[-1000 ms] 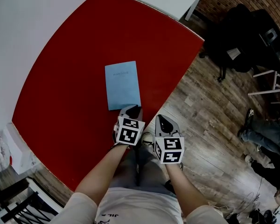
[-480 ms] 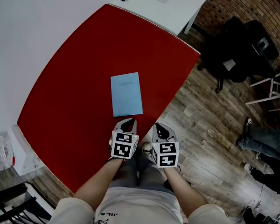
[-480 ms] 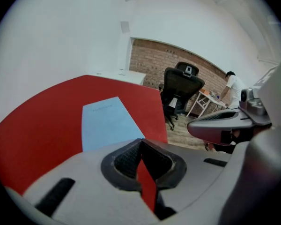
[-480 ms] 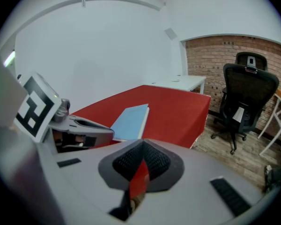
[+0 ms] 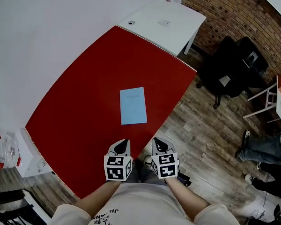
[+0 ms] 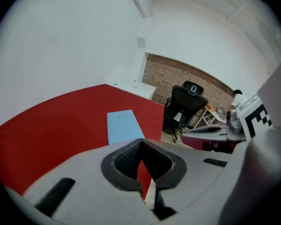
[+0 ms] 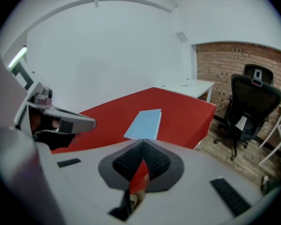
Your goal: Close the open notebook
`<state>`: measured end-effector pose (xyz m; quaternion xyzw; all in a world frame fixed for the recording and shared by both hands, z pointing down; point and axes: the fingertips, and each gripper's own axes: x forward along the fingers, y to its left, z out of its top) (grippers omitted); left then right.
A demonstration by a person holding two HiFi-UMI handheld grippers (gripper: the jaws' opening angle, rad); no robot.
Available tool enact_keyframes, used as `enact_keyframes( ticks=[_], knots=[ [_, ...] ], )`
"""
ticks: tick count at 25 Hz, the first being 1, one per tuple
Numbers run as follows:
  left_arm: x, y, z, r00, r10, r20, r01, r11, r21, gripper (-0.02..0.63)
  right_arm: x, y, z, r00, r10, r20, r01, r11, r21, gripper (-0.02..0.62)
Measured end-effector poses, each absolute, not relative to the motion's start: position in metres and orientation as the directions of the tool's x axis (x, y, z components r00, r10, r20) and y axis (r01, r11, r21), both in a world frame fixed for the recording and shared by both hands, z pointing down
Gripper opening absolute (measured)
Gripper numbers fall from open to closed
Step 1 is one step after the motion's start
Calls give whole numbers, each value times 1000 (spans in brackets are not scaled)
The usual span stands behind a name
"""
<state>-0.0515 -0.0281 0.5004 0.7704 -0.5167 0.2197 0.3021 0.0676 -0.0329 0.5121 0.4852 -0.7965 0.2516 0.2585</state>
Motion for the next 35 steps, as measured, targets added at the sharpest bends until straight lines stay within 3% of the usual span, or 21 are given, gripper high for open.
enact_keyframes(
  ticks=[8,35],
  knots=[
    [-85,-2,506,278,-716,640,-960,-195,199,6,58,-11,496,-378,-666,643,-913,382,-141,-2],
    [-87,2,481,301,-751,588,-953,-232,192,6,41,-1,478,-398,-690,605,-902,415,-120,-3]
  ],
)
